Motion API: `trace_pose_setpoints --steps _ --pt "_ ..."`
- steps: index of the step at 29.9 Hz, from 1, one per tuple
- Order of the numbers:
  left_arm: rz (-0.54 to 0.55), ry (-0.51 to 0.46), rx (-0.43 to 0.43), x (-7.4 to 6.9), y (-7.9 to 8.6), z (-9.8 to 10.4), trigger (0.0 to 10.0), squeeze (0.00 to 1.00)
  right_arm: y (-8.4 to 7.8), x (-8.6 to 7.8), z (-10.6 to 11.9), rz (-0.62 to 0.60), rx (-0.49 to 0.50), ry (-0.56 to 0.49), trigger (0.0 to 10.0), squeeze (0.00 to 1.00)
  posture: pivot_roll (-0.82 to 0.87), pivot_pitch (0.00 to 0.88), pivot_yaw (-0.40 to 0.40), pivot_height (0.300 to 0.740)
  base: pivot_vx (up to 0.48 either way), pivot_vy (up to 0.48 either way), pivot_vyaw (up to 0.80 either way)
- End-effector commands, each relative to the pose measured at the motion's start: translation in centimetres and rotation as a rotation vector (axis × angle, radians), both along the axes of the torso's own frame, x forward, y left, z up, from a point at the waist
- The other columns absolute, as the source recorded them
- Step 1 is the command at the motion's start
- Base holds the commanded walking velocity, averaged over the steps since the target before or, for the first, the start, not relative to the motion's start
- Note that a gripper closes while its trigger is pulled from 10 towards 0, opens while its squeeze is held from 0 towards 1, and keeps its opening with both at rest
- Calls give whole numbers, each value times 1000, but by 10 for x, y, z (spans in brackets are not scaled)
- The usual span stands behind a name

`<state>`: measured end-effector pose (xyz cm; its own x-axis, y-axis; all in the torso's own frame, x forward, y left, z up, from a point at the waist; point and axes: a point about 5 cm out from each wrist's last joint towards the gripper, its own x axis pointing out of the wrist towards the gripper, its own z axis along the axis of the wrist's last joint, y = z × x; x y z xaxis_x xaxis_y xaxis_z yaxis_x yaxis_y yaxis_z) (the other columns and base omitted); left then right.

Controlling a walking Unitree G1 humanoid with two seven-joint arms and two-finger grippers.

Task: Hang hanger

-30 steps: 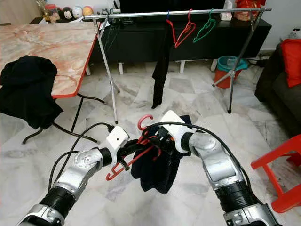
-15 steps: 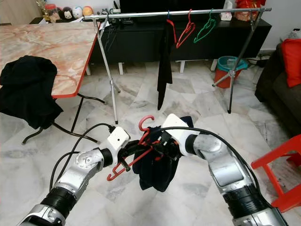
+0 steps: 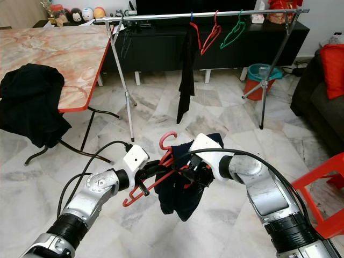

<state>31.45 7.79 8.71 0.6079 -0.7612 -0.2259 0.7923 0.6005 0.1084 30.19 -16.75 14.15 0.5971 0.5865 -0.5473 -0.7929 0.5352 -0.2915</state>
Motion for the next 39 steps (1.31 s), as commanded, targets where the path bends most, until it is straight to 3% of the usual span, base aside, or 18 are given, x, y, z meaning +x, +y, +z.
trace_pose_setpoints --steps 1,3,7,8,9,20,27,33,39 --pt "5 -45 -37 5 1 10 10000 0 3 3 6 -3 18 -33 10000 0 -31 51 -13 740 0 0 0" --pt "-3 -40 -38 4 0 9 10000 0 5 9 12 -48 79 -60 10000 0 -31 51 -13 740 0 0 0" --pt "-6 -37 -37 3 0 9 10000 0 10 5 12 -3 86 -42 10000 0 -32 50 -15 740 0 0 0" --pt "-7 -36 -37 3 0 8 10000 0 11 4 11 7 80 -37 10000 831 -31 50 -15 740 0 0 0" --pt "-9 -34 -38 3 0 8 10000 0 11 4 11 9 80 -34 10000 1000 -30 51 -16 740 0 0 0" --pt "-29 -16 -35 0 -1 5 10000 0 1 -5 2 76 -2 32 10000 1000 -33 52 -15 740 0 0 0" --pt "-37 -11 -34 -1 0 4 10000 0 -10 1 8 34 -24 2 10000 1000 -33 52 -11 740 0 0 0" --pt "-40 -9 -35 -1 0 4 10000 0 -11 8 17 -6 -7 -50 10000 1000 -34 51 -8 740 0 0 0" --pt "-48 2 -33 -2 -1 2 10000 0 -5 3 20 36 4 -45 10000 1000 -34 51 -8 740 0 0 0"
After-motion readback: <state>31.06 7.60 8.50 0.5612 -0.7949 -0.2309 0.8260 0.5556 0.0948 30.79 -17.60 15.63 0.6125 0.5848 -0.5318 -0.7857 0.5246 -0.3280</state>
